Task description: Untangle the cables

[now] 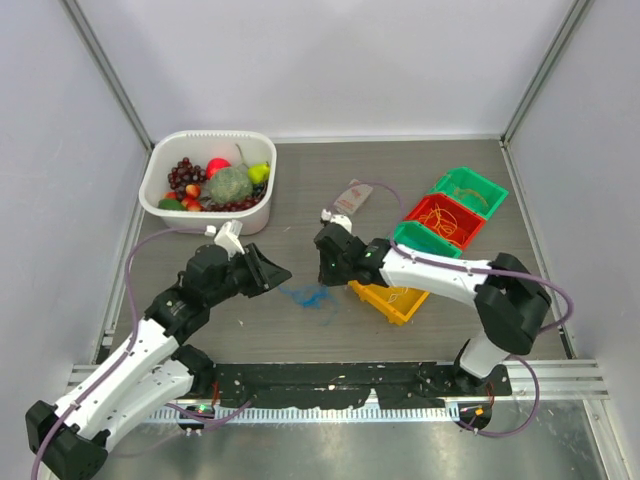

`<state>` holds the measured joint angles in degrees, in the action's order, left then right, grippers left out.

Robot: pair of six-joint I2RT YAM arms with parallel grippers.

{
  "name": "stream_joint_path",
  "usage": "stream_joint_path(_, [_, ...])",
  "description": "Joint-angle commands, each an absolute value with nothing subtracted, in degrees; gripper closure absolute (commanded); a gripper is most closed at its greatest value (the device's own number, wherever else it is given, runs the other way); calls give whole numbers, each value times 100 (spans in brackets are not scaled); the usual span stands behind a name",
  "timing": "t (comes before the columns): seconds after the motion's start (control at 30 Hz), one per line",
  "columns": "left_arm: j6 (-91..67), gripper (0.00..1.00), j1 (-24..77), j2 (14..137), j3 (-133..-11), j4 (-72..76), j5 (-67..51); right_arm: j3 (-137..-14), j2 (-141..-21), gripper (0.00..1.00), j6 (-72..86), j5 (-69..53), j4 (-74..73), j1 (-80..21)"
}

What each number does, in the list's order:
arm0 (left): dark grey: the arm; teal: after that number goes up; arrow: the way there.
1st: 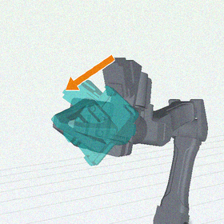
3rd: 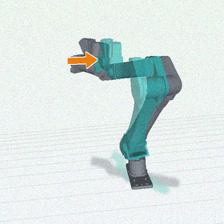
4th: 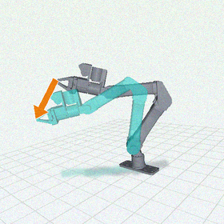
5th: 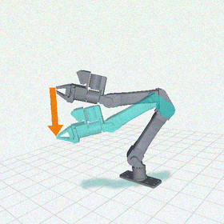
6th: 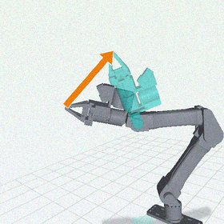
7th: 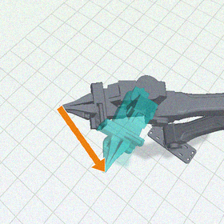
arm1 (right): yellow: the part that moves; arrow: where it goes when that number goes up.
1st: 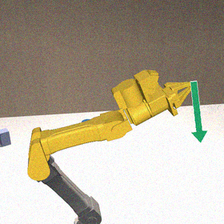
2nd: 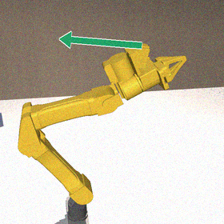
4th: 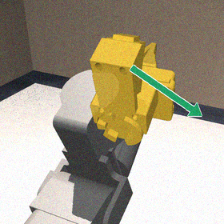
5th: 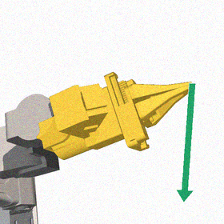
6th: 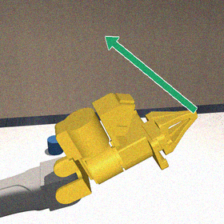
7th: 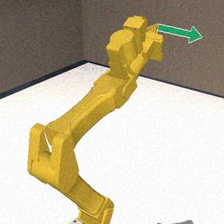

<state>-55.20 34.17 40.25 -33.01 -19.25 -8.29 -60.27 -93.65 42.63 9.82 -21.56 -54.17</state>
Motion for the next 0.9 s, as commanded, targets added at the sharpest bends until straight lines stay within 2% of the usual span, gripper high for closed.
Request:
stream_joint_path(0.0, [-4730, 70, 3445, 4043, -3866, -1292, -1309, -6871, -8272, 99, 2850, -609, -1977, -5432])
stream_joint_path(0.07, [-4510, 66, 3437, 4130, -4042, -1301, -1502, -7109, -8061, 99, 2795, -1062, -2109, -5423])
stream_joint_path(0.13, [-4264, 50, 3445, 4192, -4288, -1493, -1538, -7311, -7946, 99, 2778, -1432, -2180, -5423])
stream_joint_path(0.23, [-3912, 36, 3437, 4228, -4657, -1748, -1591, -7602, -7884, 99, 2777, -1704, -2259, -5414])
stream_joint_path(0.37, [-3604, 33, 3445, 4263, -4956, -1925, -1844, -8138, -7945, 99, 2803, -1810, -2285, -5370])
stream_joint_path(0.43, [-3551, 35, 3437, 4333, -5010, -1899, -2134, -8445, -8024, 99, 2865, -1950, -2285, -5283])
stream_joint_path(0.5, [-3577, 43, 3445, 4412, -5027, -1933, -2355, -8638, -8068, 99, 2996, -2117, -2259, -5151])
stream_joint_path(0.6, [-3743, 48, 3437, 4474, -4896, -1812, -2600, -8719, -8103, 99, 3295, -2407, -2084, -4984])
stream_joint_path(0.67, [-3928, 50, 3437, 4395, -4756, -1618, -2541, -8692, -8095, 99, 3463, -2644, -1891, -4887])
stream_joint_path(0.77, [-4025, 65, 3437, 4237, -4650, -1494, -2303, -8692, -8112, 99, 3524, -2812, -1802, -4869])
stream_joint_path(0.87, [-3947, 70, 3445, 4131, -4763, -1713, -2084, -8666, -8051, 99, 3551, -2777, -1802, -4834])
